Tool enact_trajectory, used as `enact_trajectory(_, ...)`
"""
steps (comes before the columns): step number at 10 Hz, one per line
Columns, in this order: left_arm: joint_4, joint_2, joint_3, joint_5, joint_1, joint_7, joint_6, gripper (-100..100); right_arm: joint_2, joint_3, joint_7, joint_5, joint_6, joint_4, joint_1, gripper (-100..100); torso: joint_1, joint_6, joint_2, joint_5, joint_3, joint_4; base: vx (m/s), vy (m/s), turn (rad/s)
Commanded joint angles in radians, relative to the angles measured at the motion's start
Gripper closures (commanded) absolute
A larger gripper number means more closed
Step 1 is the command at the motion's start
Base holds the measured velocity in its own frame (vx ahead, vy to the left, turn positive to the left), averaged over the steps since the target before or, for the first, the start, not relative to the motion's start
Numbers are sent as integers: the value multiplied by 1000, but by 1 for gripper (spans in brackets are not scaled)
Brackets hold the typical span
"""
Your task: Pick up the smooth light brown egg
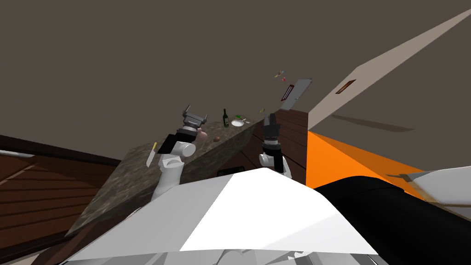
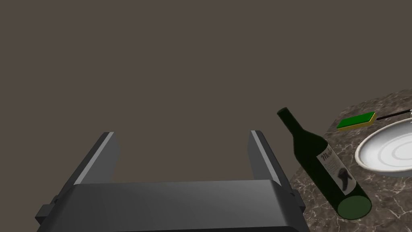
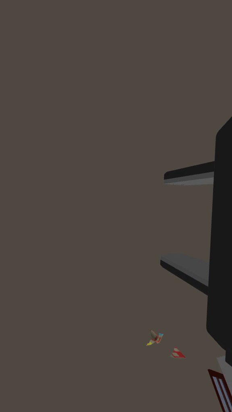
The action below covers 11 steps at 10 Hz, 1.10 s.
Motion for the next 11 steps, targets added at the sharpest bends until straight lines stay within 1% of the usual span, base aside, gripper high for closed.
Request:
enact_trajectory(1,4,1,-1,5,-8,8,38,-100,0,0,0,0,0,0,0,0,0,0,0,0,0,0,0,0,0)
enact_trajectory(2,27,13,-6,43,-55,51,73,-100,0,0,0,0,0,0,0,0,1,0,0,0,0,0,5,-9,-84)
enact_trajectory(3,27,13,-6,43,-55,51,98,-100,0,0,0,0,0,0,0,0,0,0,0,0,0,0,5,-7,-55)
enact_trajectory(4,27,13,-6,43,-55,51,108,-100,0,0,0,0,0,0,0,0,0,0,0,0,0,0,0,0,0)
enact_trajectory(5,51,24,-10,78,-101,91,145,-100,0,0,0,0,0,0,0,0,1,0,0,0,0,0,3,-8,-84)
enact_trajectory(7,51,24,-10,78,-102,91,179,-100,0,0,0,0,0,0,0,0,0,0,0,0,0,0,3,-3,-31)
enact_trajectory(8,76,34,-14,112,-148,128,216,-100,0,0,0,0,0,0,0,0,1,0,0,0,0,0,3,-7,-96)
enact_trajectory(9,76,34,-14,112,-148,128,242,-100,0,0,0,0,0,0,0,0,0,0,0,0,0,0,3,-3,-52)
enact_trajectory(10,76,34,-14,112,-148,128,250,-100,0,0,0,0,0,0,0,0,1,0,0,0,0,0,1,-1,12)
enact_trajectory(11,102,45,-18,143,-192,163,291,-100,0,0,0,0,0,0,0,0,1,0,1,0,0,0,2,-4,-89)
